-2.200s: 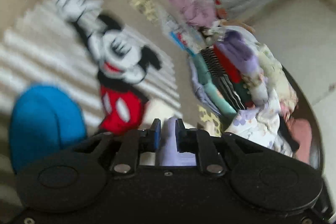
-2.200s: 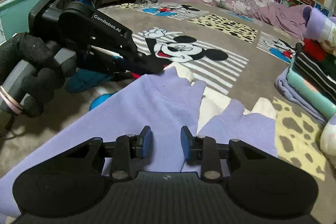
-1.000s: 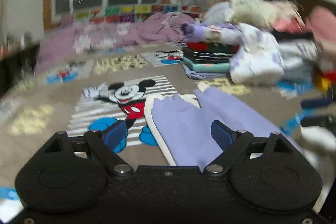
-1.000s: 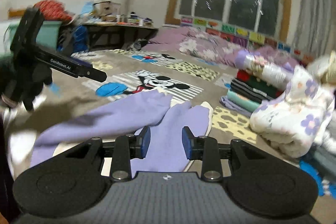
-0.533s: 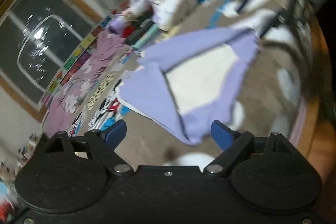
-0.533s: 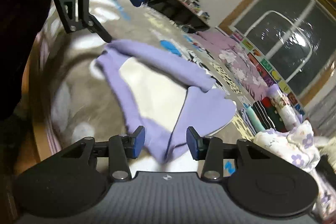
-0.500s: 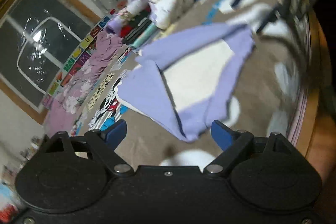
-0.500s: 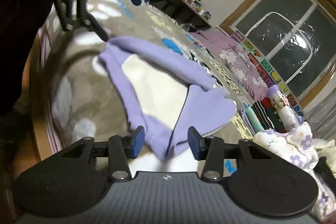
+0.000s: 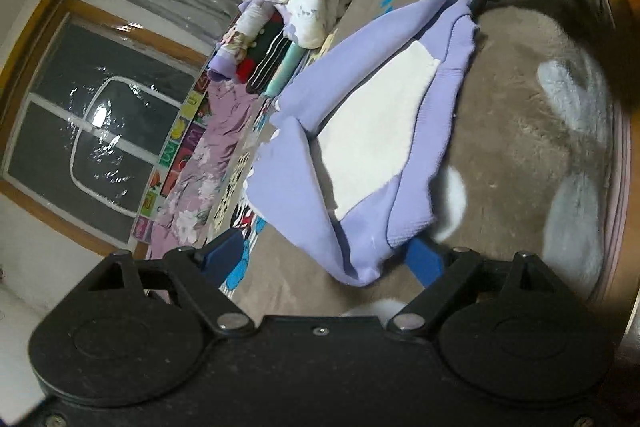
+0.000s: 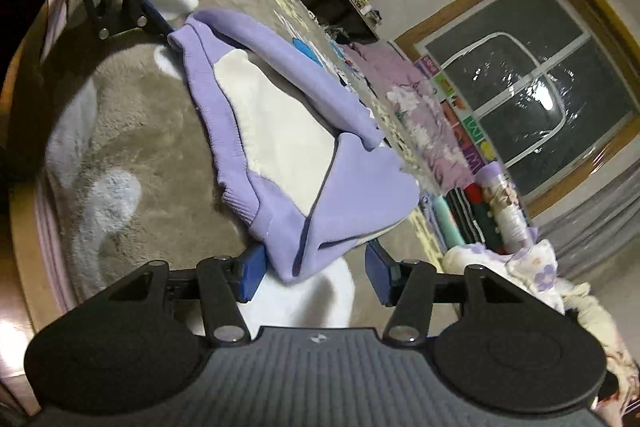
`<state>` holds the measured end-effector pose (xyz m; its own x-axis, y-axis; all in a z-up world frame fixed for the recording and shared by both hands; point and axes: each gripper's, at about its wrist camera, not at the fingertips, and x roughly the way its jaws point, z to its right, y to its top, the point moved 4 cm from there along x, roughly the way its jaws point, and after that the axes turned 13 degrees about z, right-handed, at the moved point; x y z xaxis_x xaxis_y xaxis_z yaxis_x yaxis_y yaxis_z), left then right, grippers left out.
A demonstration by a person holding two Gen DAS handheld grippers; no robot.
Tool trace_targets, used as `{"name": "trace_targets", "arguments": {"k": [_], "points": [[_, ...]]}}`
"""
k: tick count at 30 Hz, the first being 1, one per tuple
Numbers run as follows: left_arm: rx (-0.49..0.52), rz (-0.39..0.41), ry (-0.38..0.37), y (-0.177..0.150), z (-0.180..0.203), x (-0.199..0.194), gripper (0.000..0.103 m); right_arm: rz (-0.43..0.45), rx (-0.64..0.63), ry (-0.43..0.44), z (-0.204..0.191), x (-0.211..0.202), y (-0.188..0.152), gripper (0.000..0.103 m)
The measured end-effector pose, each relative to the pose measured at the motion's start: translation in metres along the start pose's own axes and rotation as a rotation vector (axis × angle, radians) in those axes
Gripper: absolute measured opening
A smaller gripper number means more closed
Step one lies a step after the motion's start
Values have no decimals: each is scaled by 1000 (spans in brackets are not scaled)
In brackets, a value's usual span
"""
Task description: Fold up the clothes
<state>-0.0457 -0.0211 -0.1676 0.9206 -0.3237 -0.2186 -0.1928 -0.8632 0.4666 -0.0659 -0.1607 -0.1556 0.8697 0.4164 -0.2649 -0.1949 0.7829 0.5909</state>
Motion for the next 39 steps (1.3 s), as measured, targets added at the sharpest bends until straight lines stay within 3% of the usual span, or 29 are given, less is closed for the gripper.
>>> {"name": "trace_targets", "arguments": {"k": [7, 11, 13, 20, 22, 23, 24, 26, 29, 31, 32, 33, 35, 37, 39], "points": [[-91, -50, 35, 3, -5, 9, 85, 18, -57, -30, -4, 8, 2, 54], [-82, -57, 6, 4, 0, 8, 61, 31, -76, -38, -7, 12, 2, 52], [-80, -64, 1, 4, 2, 8, 60, 36, -76, -29, -8, 11, 1, 47], [-23, -74, 48, 8, 4, 9, 62, 40, -59, -22, -8, 13, 0, 45], [-48, -100, 4, 5, 6, 14, 51, 37, -60, -24, -8, 12, 1, 45], [-75, -109, -24, 4, 7, 14, 34, 37, -59, -25, -8, 12, 1, 45], [-70, -104, -45, 5, 10, 13, 23, 36, -58, -26, -8, 12, 1, 45], [-25, -95, -66, 6, 17, 10, 18, 36, -51, -25, -8, 12, 1, 45], [-2, -93, -51, 7, 17, 7, 19, 35, -49, -26, -8, 11, 1, 45], [10, -88, -21, 7, 15, 4, 36, 37, -51, -28, -8, 11, 1, 45], [34, -82, 6, 6, 15, 2, 51, 38, -53, -29, -8, 11, 1, 45], [53, -74, 20, 6, 15, 0, 58, 39, -56, -30, -8, 11, 1, 45], [71, -66, 28, 5, 15, -3, 58, 42, -57, -30, -8, 10, 1, 45], [72, -64, 8, 2, 16, -4, 51, 43, -57, -28, -9, 10, 1, 45], [79, -75, -11, 0, 18, -3, 34, 42, -44, -22, -8, 11, 0, 43]]}}
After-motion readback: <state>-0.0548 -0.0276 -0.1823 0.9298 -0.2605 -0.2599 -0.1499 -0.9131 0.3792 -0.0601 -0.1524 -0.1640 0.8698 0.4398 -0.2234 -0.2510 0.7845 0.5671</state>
